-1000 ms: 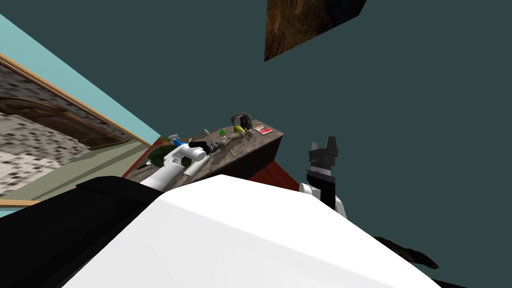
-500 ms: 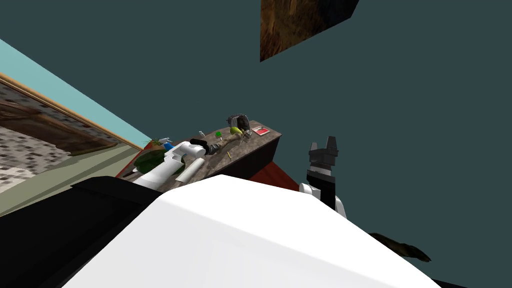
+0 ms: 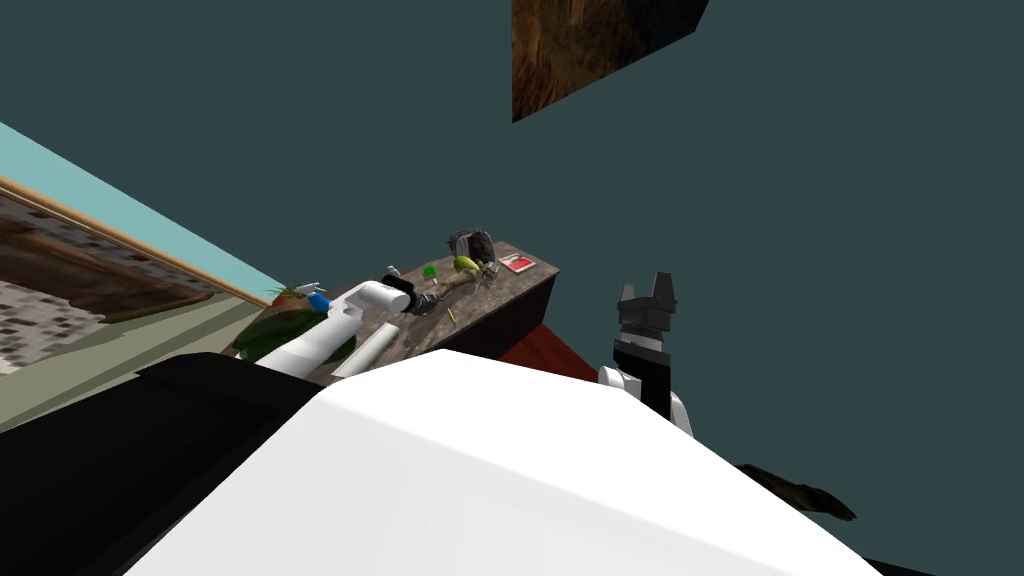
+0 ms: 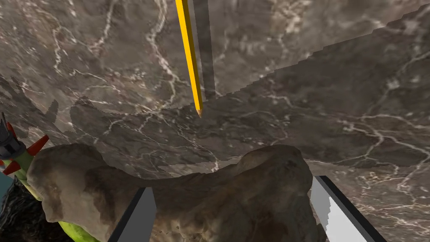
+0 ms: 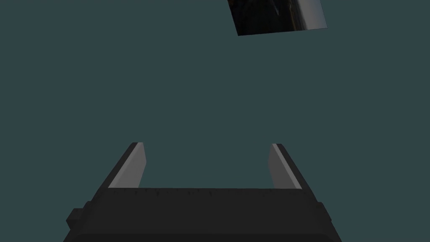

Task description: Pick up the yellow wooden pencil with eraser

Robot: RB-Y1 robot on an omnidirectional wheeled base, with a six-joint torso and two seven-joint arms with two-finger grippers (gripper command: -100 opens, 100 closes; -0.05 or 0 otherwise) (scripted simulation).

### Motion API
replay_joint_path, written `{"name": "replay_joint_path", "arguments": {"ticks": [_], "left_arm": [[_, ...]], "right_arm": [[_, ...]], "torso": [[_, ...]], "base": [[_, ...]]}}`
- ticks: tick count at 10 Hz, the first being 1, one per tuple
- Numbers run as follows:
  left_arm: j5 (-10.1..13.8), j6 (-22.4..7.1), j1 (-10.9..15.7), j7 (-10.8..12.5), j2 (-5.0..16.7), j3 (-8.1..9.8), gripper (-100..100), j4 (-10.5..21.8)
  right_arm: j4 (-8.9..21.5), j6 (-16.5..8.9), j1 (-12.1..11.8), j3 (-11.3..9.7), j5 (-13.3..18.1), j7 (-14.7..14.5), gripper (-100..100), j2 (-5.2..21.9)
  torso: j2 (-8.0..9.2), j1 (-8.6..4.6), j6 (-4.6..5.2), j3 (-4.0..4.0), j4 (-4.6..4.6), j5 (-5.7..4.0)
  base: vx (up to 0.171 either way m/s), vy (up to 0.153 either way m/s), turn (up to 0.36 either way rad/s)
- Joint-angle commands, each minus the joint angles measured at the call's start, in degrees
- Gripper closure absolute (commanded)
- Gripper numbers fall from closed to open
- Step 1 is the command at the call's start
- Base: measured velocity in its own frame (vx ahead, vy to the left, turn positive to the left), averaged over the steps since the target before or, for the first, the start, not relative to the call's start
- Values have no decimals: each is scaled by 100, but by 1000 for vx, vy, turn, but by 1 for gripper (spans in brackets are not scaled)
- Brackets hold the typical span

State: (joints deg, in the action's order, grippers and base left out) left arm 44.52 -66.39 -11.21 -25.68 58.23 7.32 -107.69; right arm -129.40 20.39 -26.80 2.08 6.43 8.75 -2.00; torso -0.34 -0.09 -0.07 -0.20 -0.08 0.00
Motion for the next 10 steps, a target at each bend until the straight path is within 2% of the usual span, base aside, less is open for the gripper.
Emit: {"name": "replay_joint_path", "arguments": {"ticks": [1,2,3,4,5,6,10], "left_arm": [[286,-286,144,-140,131,-93,-100,208],[287,-440,144,-140,131,-93,-100,208],[510,-612,223,-246,219,-171,-100,352],[510,-718,223,-246,219,-171,-100,352],[721,-922,294,-346,293,-251,-100,489],[721,-964,294,-346,293,-251,-100,489],[1400,-1690,478,-671,435,-568,-100,936]], "right_arm": [[0,0,0,0,0,0,0,0],[0,0,0,0,0,0,0,0],[0,0,0,0,0,0,0,0],[0,0,0,0,0,0,0,0],[0,0,0,0,0,0,0,0],[0,0,0,0,0,0,0,0],[0,0,0,0,0,0,0,0]], "torso": [[0,0,0,0,0,0],[-1,-1,2,0,0,0],[3,-1,0,2,1,0],[-2,-1,1,0,0,0],[3,-1,0,2,0,0],[3,-4,1,2,1,-1],[-13,-8,0,-7,-3,-2]], "base": [[68,-16,-70],[58,-13,-29],[75,-16,-53],[59,-13,-27],[60,-26,-54],[52,-20,-24],[97,-23,-49]]}}
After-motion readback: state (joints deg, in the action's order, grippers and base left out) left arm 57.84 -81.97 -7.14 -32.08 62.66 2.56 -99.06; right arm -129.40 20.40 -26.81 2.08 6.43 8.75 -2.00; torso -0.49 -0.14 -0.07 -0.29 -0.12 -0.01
